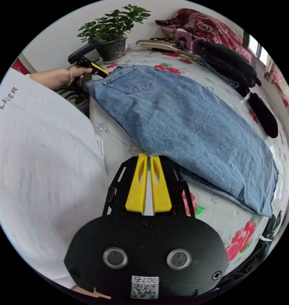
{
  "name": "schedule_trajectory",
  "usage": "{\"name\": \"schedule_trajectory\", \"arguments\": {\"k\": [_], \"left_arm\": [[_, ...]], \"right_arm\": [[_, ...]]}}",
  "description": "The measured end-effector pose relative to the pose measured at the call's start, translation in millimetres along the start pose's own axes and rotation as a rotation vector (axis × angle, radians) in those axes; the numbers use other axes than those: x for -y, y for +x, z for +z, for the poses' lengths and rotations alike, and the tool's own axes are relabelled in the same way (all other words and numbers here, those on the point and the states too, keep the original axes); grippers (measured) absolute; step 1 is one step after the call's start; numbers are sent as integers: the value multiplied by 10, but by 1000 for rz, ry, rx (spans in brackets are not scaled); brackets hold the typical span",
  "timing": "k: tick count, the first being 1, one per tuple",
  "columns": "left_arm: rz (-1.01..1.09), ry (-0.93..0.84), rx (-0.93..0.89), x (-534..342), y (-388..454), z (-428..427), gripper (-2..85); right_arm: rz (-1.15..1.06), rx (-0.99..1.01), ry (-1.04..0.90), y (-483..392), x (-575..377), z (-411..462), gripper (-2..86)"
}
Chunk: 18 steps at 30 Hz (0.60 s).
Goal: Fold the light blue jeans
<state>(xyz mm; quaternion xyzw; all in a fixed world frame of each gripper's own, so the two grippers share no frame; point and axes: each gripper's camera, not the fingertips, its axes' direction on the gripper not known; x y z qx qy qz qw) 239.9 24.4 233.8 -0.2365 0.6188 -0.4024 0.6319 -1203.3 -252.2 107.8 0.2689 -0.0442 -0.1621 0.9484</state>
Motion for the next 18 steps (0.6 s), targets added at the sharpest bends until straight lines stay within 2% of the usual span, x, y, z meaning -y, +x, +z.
{"name": "schedule_trajectory", "arguments": {"k": [3,6,9,15,18], "left_arm": [[-10,14,-36,-55,-212,37,-10],[11,28,-5,-114,-311,61,-9],[-61,45,-23,-205,-501,63,-9],[-315,117,-202,-766,-1246,-154,7],[-439,185,-423,-1225,-1592,-198,71]], "right_arm": [[79,61,122,44,-292,-310,1],[147,108,111,86,-520,-293,2],[234,150,82,176,-627,-237,7],[348,196,164,408,-613,-333,52],[365,303,123,505,-427,-125,44]]}}
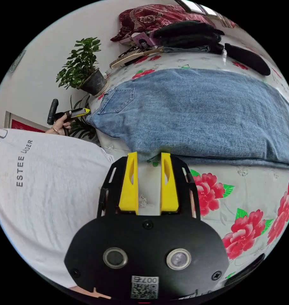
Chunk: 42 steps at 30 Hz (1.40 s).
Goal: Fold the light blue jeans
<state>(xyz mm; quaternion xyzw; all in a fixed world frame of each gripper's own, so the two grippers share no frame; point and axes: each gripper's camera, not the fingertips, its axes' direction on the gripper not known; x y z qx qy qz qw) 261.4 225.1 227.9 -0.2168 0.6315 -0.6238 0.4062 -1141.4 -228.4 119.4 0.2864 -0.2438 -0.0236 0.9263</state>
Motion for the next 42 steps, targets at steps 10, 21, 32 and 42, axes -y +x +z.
{"name": "schedule_trajectory", "arguments": {"k": [10,21,32,42], "left_arm": [[-284,-81,-420,-485,-826,242,143],[-407,82,-609,-685,-996,-60,43],[556,248,-755,-98,1821,-922,45],[934,-177,-634,-563,4669,823,88]], "right_arm": [[8,55,-68,124,5,-114,-1],[187,56,85,383,-316,-745,-3],[358,-15,327,762,-897,-1678,-3],[572,29,433,1192,-1402,-1977,10]]}}
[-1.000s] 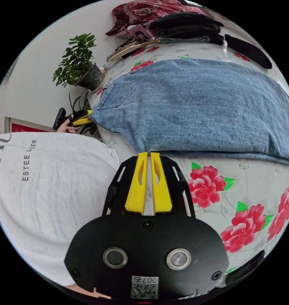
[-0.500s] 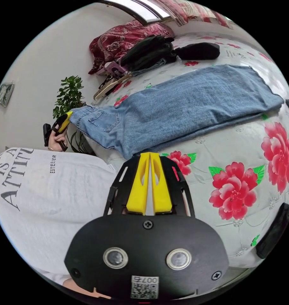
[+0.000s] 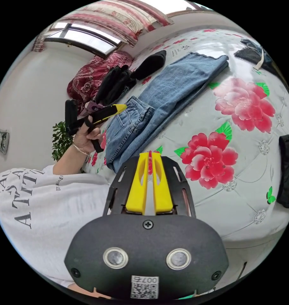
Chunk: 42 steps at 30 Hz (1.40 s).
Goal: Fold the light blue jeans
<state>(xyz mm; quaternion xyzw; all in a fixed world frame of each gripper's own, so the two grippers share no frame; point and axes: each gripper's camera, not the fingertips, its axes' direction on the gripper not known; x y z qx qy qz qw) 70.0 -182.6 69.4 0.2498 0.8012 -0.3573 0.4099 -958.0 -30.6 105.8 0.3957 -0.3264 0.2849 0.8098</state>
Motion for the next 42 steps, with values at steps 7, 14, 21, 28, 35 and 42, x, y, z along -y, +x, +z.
{"name": "schedule_trajectory", "arguments": {"k": [7,14,21,28,35,42], "left_arm": [[6,84,195,-630,-190,-396,77],[-455,112,224,-1350,-1126,-745,91],[-694,150,71,-1428,-1708,-564,112],[-711,94,30,-1095,-2148,-285,123],[-726,59,28,-920,-2463,-178,125],[-789,92,-23,-893,-2767,-229,123]], "right_arm": [[-113,20,39,-41,739,4,60],[-107,3,-192,6,1903,825,67],[-292,-14,-139,-287,2065,310,38],[-41,-94,-192,430,2060,384,57],[236,-55,346,1434,2225,-792,94],[394,57,347,2068,2632,-609,83]]}}
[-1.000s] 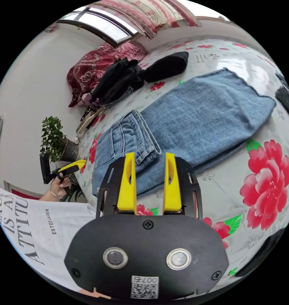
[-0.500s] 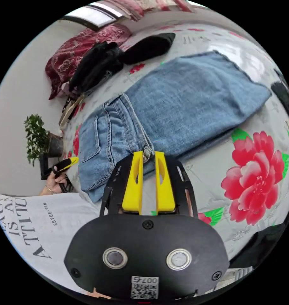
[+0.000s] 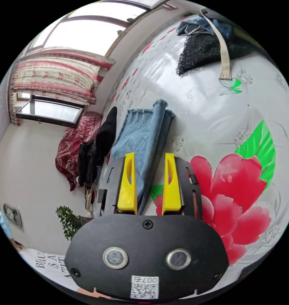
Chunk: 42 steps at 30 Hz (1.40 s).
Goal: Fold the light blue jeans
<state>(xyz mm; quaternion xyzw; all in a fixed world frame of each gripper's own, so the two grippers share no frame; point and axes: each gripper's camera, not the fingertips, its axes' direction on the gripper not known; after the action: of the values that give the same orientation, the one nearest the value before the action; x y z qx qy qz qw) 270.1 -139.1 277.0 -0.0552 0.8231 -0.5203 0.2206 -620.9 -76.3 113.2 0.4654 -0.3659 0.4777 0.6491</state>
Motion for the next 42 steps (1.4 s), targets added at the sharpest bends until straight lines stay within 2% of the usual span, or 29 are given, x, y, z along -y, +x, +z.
{"name": "schedule_trajectory", "arguments": {"k": [3,6,9,10,14,18,23,24,27,30,32,34,37,39,41,42], "left_arm": [[8,11,-6,80,-39,-92,122],[-7,30,-21,143,-159,-190,122],[-50,38,-34,188,-355,-267,122],[-60,44,-38,199,-428,-300,122],[-97,84,-99,248,-653,-438,122],[-102,123,-161,278,-799,-555,123],[-67,98,-243,250,-966,-581,136],[-69,92,-261,244,-990,-576,138],[-62,88,-340,215,-1076,-577,147],[-28,66,-359,242,-1078,-527,163],[6,27,-379,332,-1017,-407,178],[37,6,-409,426,-940,-303,184],[95,-75,-447,619,-771,-85,181],[106,-125,-442,723,-680,35,143],[81,-188,-336,818,-606,173,75],[95,-193,-329,833,-574,190,68]], "right_arm": [[24,4,-10,-54,133,200,45],[-1,66,-97,-328,298,330,15],[-350,69,-132,-1290,204,334,7],[-539,54,-167,-1779,35,347,6],[-1198,58,-324,-3194,-1173,426,12],[-1458,108,-585,-3539,-2248,811,24],[-1306,39,-1050,-3016,-3210,1832,54],[-1282,38,-1067,-2978,-3237,1868,57],[-1155,94,-971,-2982,-3018,1738,71],[-950,81,-761,-2898,-2427,1488,90],[-720,69,-585,-2585,-1919,1303,103],[-571,42,-545,-2270,-1666,1284,111],[-400,-12,-635,-1810,-1501,1497,118],[-356,9,-708,-1679,-1510,1666,117],[-327,85,-755,-1677,-1526,1824,105],[-334,80,-761,-1697,-1524,1837,101]]}}
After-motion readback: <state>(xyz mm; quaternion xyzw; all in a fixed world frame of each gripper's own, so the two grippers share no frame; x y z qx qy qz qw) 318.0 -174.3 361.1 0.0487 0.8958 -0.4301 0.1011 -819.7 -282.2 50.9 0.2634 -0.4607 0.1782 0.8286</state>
